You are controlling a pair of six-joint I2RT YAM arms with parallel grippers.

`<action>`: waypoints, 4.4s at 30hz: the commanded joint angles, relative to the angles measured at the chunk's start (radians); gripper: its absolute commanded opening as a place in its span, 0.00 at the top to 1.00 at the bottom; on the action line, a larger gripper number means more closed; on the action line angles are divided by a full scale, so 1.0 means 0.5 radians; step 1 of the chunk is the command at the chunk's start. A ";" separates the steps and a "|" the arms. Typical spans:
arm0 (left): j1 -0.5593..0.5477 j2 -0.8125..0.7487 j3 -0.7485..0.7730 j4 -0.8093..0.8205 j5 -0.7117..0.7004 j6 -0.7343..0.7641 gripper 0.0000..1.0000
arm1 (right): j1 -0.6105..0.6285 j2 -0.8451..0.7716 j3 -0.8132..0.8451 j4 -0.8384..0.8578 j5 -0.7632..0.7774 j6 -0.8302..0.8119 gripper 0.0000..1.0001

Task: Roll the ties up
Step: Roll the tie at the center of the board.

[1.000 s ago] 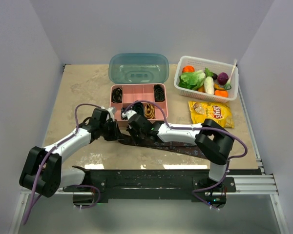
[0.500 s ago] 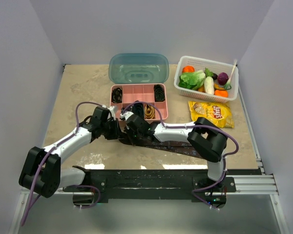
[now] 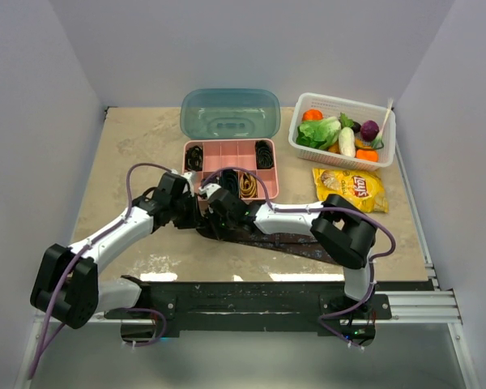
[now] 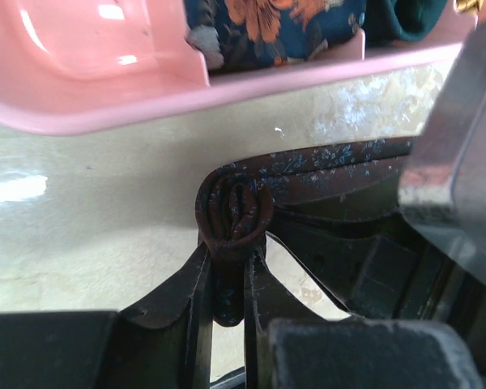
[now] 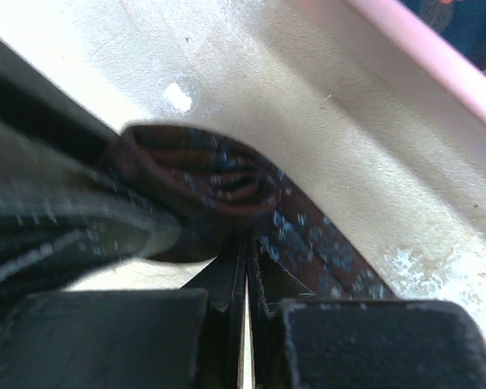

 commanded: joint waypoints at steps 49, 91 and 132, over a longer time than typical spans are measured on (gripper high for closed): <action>-0.720 0.838 0.578 -0.749 -1.155 -0.262 0.99 | -0.302 -0.462 -0.215 -0.133 0.211 -0.045 1.00; -0.040 -0.380 -0.029 -0.070 -0.434 -0.253 0.22 | -0.137 -0.495 -0.092 0.125 -0.096 0.001 1.00; 0.777 -0.481 -0.720 0.516 0.545 -0.397 0.19 | 0.004 -0.109 -0.061 0.232 -0.219 0.090 1.00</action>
